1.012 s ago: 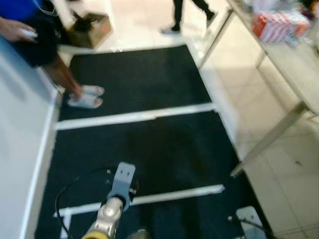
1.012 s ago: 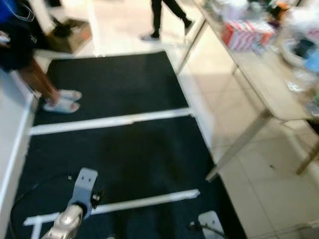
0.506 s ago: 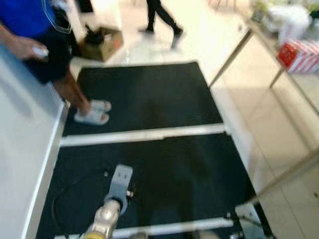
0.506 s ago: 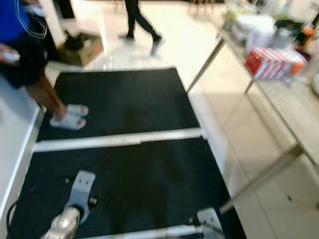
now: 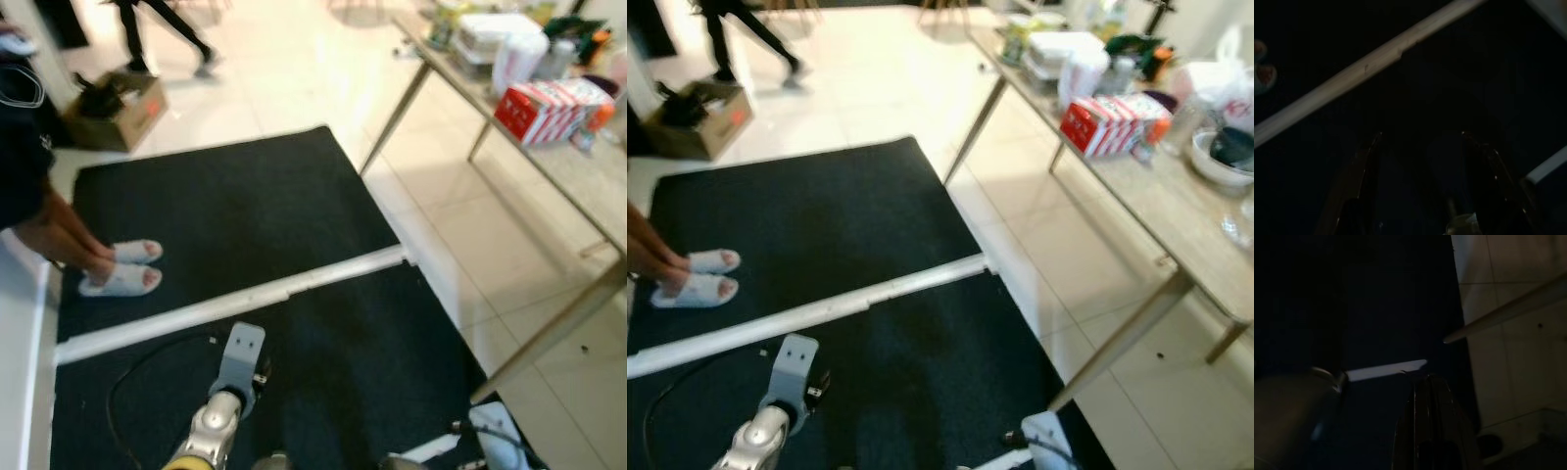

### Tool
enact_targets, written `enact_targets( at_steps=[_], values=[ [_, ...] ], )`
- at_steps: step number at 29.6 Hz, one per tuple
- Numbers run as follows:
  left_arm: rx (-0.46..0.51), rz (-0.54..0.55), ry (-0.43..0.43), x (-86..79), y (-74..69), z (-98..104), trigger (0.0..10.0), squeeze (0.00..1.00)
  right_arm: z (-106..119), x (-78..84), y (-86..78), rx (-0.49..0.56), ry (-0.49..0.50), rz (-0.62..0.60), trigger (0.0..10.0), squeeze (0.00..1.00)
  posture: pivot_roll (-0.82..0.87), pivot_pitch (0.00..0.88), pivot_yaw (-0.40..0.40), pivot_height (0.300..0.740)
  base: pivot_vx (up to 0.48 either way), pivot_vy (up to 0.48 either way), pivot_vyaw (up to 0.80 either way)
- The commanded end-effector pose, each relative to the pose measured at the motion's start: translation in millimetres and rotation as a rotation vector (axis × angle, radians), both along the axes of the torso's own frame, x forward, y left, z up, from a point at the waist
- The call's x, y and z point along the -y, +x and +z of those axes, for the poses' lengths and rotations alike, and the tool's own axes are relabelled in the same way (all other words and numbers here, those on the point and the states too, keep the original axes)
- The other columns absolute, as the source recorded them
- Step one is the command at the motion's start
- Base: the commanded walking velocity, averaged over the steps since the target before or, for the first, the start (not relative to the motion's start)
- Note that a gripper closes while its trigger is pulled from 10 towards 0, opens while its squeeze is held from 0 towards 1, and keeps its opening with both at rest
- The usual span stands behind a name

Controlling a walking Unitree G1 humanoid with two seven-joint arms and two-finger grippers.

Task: Restocking fridge

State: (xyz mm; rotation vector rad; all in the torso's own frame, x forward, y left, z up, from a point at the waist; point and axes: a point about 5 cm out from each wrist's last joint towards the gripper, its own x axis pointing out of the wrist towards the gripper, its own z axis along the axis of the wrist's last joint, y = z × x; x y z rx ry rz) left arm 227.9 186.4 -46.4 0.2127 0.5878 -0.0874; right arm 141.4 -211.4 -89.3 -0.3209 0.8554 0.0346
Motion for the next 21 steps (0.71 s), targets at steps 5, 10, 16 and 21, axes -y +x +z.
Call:
enact_targets(
  at_steps=[5,10,16,21],
  values=[
    [-0.014,-0.002,0.003,0.1,-1.6,-1.8,10.0,0.00,-2.0,1.8,-6.0,-0.018,0.001,-0.009,10.0,0.00,-0.09,0.139,-0.019,0.740,0.395,0.000,-0.59],
    [-0.015,-0.003,0.002,0.4,-1.8,-2.0,10.0,0.00,-2.1,2.1,-6.3,-0.018,0.001,-0.012,10.0,0.00,-0.09,0.141,-0.019,0.740,0.395,0.000,-0.58],
    [-0.016,-0.004,0.002,0.5,-2.2,-2.3,10.0,0.00,-2.5,1.9,-7.2,-0.022,0.005,-0.021,10.0,0.00,-0.09,0.143,-0.018,0.740,0.396,0.000,-0.69],
    [-0.017,-0.006,0.004,0.6,-2.3,-2.5,10.0,0.00,-2.7,2.1,-7.9,-0.023,0.007,-0.025,10.0,0.00,-0.09,0.145,-0.017,0.740,0.394,0.000,-0.80]
  ],
)
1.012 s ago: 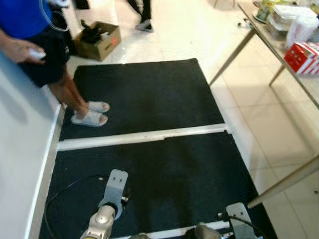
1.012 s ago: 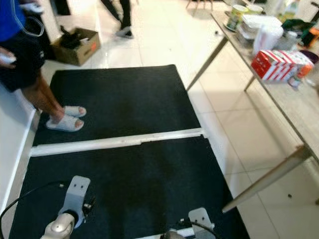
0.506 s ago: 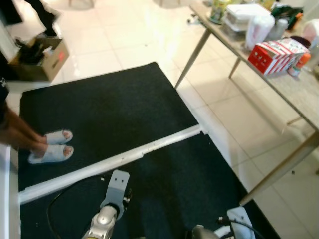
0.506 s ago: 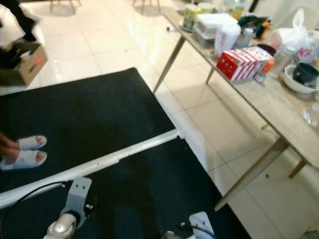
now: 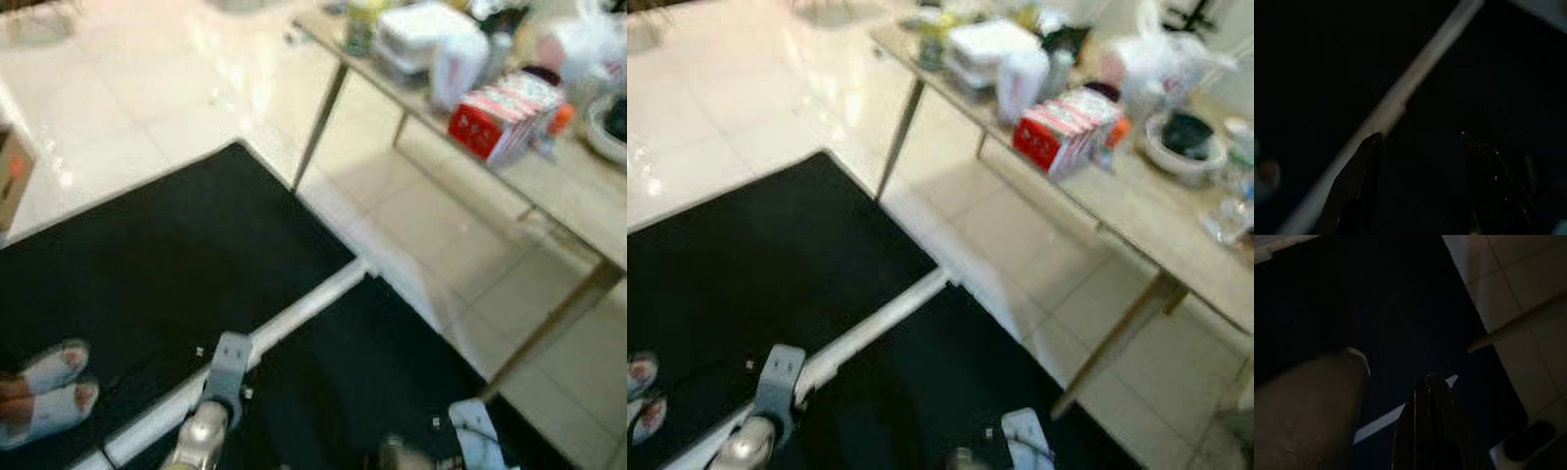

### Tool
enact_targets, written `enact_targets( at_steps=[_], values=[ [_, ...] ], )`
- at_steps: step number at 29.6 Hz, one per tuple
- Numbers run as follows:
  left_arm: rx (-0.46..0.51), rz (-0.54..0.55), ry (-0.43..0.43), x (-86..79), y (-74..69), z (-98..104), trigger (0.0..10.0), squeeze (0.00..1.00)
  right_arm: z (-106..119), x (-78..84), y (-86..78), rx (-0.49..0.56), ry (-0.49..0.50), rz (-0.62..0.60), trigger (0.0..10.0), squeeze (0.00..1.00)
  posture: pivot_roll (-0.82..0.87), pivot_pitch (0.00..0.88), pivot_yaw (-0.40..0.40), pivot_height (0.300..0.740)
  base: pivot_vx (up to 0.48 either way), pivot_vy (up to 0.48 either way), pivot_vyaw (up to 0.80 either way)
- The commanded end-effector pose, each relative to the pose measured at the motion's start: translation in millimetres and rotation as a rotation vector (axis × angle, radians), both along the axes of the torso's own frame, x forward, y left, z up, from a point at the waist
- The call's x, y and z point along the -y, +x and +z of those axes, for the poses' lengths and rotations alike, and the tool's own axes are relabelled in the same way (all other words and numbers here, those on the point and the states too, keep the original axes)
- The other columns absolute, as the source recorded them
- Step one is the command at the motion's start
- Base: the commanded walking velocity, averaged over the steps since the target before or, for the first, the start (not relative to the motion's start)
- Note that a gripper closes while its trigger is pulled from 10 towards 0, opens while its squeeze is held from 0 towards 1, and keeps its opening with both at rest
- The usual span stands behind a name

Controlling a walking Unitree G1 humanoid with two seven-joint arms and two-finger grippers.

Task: Restocking fridge

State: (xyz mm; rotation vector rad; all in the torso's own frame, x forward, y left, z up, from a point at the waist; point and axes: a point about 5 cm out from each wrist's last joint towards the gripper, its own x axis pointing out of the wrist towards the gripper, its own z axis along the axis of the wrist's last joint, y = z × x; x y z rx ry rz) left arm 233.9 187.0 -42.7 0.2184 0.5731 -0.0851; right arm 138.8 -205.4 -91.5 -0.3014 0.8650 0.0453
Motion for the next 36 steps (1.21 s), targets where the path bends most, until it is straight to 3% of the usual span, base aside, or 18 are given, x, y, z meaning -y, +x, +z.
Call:
enact_targets(
  at_steps=[1,30,36],
  values=[
    [-0.032,-0.005,-0.001,1.3,-8.3,-6.2,10.0,0.00,-0.6,8.2,-5.4,-0.013,-0.014,-0.025,10.0,0.00,-0.09,0.145,-0.017,0.740,0.398,0.000,-0.80],
    [-0.039,-0.057,0.006,7.1,-9.7,-7.4,10.0,0.00,-1.0,8.3,-6.1,-0.017,-0.014,-0.036,10.0,0.00,-0.08,0.151,-0.015,0.740,0.375,0.000,-0.80],
    [-0.047,-0.068,0.009,8.3,-10.4,-8.2,10.0,0.00,-1.2,8.9,-6.3,-0.020,-0.017,-0.038,10.0,0.00,-0.08,0.151,-0.014,0.740,0.000,0.000,-0.58]
  ],
)
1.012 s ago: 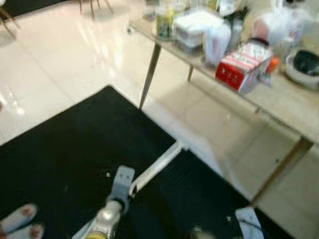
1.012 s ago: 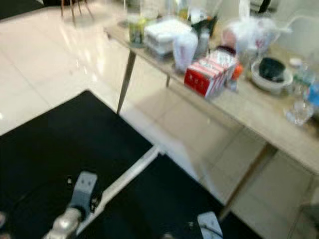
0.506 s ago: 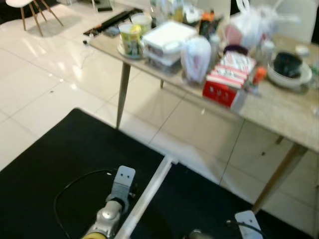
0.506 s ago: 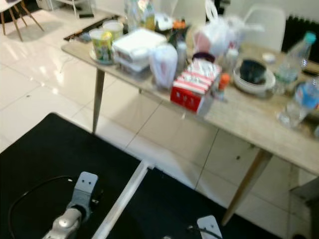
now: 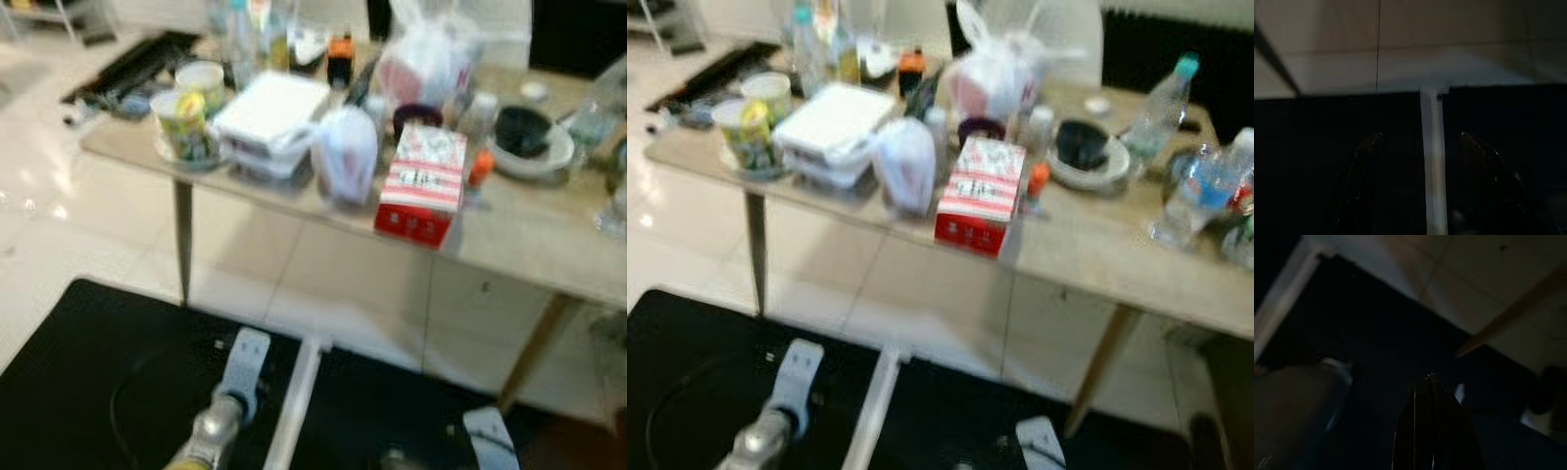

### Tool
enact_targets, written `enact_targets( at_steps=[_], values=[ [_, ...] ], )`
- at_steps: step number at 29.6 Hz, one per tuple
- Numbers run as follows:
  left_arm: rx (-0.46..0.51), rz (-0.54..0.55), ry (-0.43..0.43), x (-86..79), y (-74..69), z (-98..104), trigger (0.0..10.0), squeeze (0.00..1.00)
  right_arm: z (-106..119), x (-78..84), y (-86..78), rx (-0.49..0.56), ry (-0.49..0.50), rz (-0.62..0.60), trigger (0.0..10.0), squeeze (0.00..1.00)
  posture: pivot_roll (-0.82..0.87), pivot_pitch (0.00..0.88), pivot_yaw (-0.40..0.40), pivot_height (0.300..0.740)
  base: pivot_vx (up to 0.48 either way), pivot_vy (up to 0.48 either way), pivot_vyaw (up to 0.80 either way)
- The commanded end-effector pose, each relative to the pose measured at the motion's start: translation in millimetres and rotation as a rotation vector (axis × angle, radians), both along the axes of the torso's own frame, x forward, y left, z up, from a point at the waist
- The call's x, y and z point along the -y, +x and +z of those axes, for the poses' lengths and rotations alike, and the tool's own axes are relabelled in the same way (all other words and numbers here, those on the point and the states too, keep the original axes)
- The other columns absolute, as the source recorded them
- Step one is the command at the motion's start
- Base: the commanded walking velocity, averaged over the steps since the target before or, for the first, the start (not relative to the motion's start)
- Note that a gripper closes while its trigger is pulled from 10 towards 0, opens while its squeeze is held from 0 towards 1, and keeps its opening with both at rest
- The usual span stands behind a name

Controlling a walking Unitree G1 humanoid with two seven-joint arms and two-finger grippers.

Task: Restocking fridge

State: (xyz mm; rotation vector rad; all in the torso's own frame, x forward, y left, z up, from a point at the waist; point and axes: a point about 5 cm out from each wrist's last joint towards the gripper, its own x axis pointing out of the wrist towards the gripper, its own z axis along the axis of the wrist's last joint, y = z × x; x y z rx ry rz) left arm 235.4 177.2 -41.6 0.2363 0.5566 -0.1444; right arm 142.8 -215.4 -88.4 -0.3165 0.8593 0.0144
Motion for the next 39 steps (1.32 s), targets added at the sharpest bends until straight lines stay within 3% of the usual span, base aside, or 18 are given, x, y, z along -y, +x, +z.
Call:
enact_targets(
  at_steps=[1,14,39],
  values=[
    [-0.058,-0.012,0.012,-0.7,-12.1,-9.6,10.0,0.00,-3.9,-1.1,-9.6,-0.027,0.006,-0.016,10.0,0.00,-0.08,0.151,-0.014,0.740,0.000,0.000,0.00],
    [-0.054,-0.026,0.008,2.1,-11.5,-9.1,10.0,0.00,-3.9,-1.2,-9.4,-0.028,0.002,-0.011,10.0,0.00,-0.07,0.151,-0.015,0.740,0.000,0.000,0.00],
    [-0.044,-0.029,0.007,3.8,-9.1,-7.5,10.0,0.00,-3.1,0.0,-8.0,-0.024,-0.001,-0.007,10.0,0.00,-0.08,0.143,-0.018,0.740,0.297,-0.355,0.00]
  ],
)
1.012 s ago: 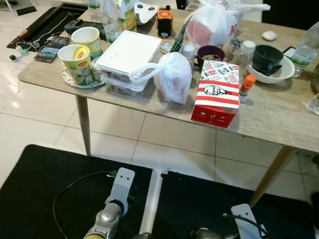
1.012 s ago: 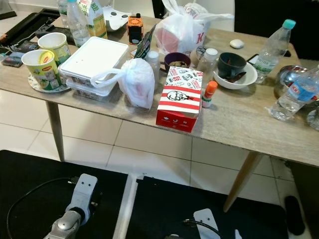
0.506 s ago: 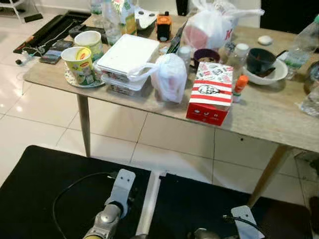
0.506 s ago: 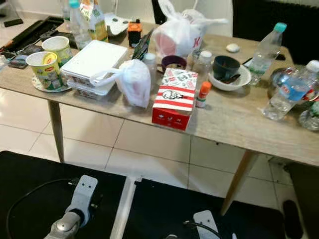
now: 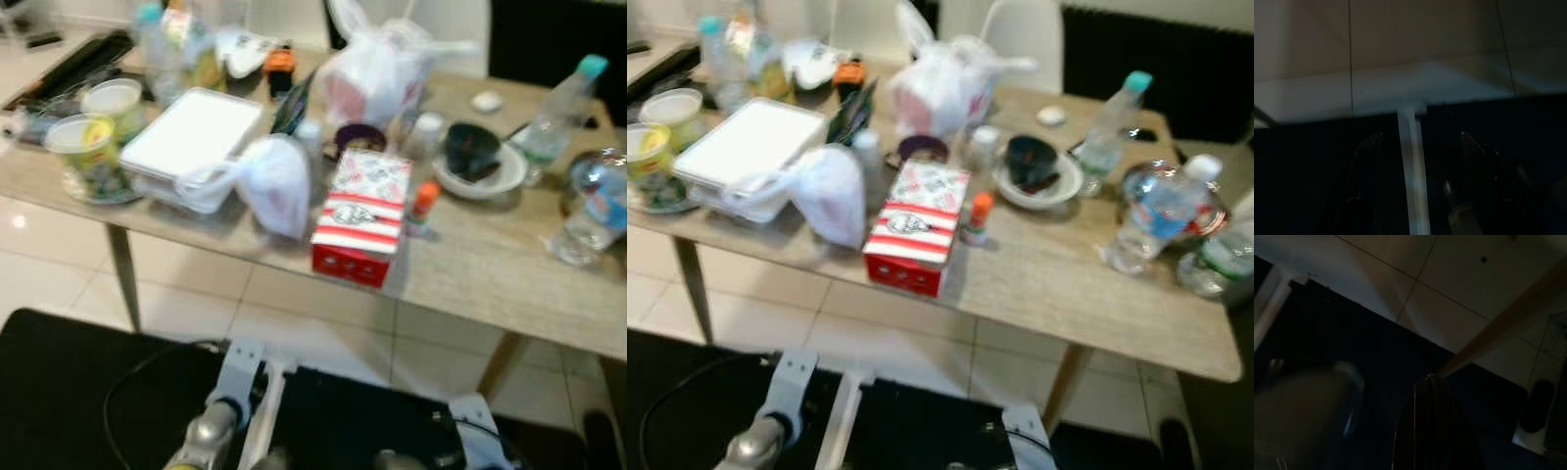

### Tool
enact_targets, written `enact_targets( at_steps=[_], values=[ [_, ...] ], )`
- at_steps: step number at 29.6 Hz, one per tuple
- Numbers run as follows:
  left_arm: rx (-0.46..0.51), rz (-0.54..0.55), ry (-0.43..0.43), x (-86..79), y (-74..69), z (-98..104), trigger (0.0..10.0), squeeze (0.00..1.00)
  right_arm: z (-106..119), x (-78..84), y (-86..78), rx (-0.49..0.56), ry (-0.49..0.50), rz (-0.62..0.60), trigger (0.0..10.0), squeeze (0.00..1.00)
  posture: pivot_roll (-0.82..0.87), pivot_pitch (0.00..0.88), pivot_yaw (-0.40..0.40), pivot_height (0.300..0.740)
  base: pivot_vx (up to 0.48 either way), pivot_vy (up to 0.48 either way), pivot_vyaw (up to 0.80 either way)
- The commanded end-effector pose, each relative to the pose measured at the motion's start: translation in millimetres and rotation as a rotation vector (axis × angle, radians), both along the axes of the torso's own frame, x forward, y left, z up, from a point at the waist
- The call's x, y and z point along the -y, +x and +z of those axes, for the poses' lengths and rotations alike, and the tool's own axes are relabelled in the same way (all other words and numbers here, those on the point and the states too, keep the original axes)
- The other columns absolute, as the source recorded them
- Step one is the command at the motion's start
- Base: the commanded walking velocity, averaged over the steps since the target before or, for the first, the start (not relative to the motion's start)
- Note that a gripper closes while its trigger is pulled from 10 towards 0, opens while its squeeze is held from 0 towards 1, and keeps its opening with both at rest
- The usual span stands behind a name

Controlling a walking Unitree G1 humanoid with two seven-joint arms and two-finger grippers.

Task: Restocking fridge

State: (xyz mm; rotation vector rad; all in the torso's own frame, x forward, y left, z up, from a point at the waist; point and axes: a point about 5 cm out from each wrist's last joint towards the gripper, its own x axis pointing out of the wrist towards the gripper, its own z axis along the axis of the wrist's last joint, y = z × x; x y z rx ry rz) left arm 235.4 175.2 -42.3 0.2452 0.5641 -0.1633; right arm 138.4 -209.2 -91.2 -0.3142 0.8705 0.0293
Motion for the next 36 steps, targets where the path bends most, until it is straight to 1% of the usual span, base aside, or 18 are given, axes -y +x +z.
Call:
enact_targets(
  at_steps=[1,3,8,9,15,16,17,18,19,23,25,27,31,33,34,35,36],
  values=[
    [-0.034,-0.011,0.006,1.8,-9.0,-6.8,10.0,0.00,-0.3,6.2,-3.5,-0.010,-0.009,-0.017,10.0,0.00,-0.07,0.143,-0.017,0.740,0.304,-0.240,0.00],
    [-0.032,-0.012,0.006,1.7,-8.9,-6.6,10.0,0.00,-0.3,6.3,-3.4,-0.010,-0.009,-0.017,10.0,0.00,-0.07,0.143,-0.016,0.740,0.278,-0.120,0.00],
    [-0.030,-0.018,-0.009,0.7,-10.4,-6.6,10.0,0.00,-0.4,6.0,-3.6,-0.010,-0.009,-0.019,10.0,0.00,-0.07,0.145,-0.016,0.740,0.000,0.000,0.00],
    [-0.043,-0.023,0.002,-3.3,-14.2,-8.7,10.0,0.00,-0.5,6.1,-4.1,-0.012,-0.008,-0.020,10.0,0.00,-0.07,0.146,-0.015,0.740,0.000,0.000,0.00],
    [-0.061,0.003,0.022,-12.8,-19.8,-11.3,10.0,0.00,-0.9,5.3,-4.9,-0.012,-0.007,-0.020,10.0,0.00,-0.07,0.151,-0.010,0.740,0.000,0.000,0.00],
    [-0.069,0.009,0.044,-19.7,-23.1,-12.2,10.0,0.00,-1.1,4.4,-5.2,-0.011,-0.006,-0.016,10.0,0.00,-0.06,0.153,-0.009,0.740,0.000,0.000,0.00],
    [-0.069,0.009,0.044,-19.7,-23.1,-12.2,10.0,0.00,-1.1,4.4,-5.2,-0.011,-0.006,-0.016,10.0,0.00,-0.06,0.153,-0.009,0.740,0.000,0.000,0.00],
    [-0.064,0.012,0.050,-25.2,-26.1,-12.0,10.0,0.00,-0.9,3.3,-4.9,-0.007,-0.005,-0.009,10.0,0.00,-0.06,0.157,-0.006,0.740,0.000,0.000,0.00],
    [-0.062,0.013,0.051,-26.8,-27.2,-11.9,10.0,0.00,-0.8,2.9,-4.6,-0.004,-0.005,-0.006,10.0,0.00,-0.06,0.157,-0.006,0.740,0.000,0.000,0.00],
    [-0.065,0.020,0.086,-39.0,-36.6,-13.2,10.0,0.00,1.5,-1.9,0.5,0.023,-0.005,0.055,10.0,0.00,-0.05,0.162,-0.004,0.740,0.000,0.000,0.00],
    [-0.061,0.045,0.094,-46.4,-40.5,-12.9,10.0,0.00,4.1,-4.7,5.8,0.048,0.002,0.084,10.0,0.00,-0.04,0.163,-0.005,0.740,0.000,0.000,0.00],
    [-0.051,0.056,0.097,-51.9,-44.8,-11.9,10.0,0.00,7.5,-9.6,12.2,0.079,0.013,0.145,10.0,0.00,-0.03,0.166,-0.004,0.740,0.000,0.000,0.00],
    [-0.030,0.027,0.096,-53.9,-52.3,-10.8,10.0,0.00,12.0,-20.7,17.3,0.114,0.051,0.282,10.0,0.00,-0.02,0.170,-0.009,0.740,0.000,0.000,0.00],
    [0.011,-0.031,0.112,-51.6,-55.2,-5.9,10.0,0.00,16.5,-27.0,20.2,0.143,0.080,0.379,10.0,0.00,-0.02,0.171,-0.018,0.740,0.000,0.000,0.00],
    [0.011,-0.031,0.112,-51.6,-55.2,-5.9,10.0,0.00,16.5,-27.0,20.2,0.143,0.080,0.379,10.0,0.00,-0.02,0.171,-0.018,0.740,0.000,0.000,0.00],
    [0.050,-0.068,0.127,-49.3,-56.7,-0.5,10.0,0.00,19.6,-29.2,22.3,0.162,0.083,0.436,10.0,0.00,-0.02,0.170,-0.021,0.740,0.000,0.000,0.00],
    [0.062,-0.073,0.130,-48.9,-57.0,1.3,10.0,0.00,20.2,-29.0,23.0,0.165,0.078,0.445,10.0,0.00,-0.02,0.170,-0.021,0.740,0.000,0.000,0.00]
  ],
)
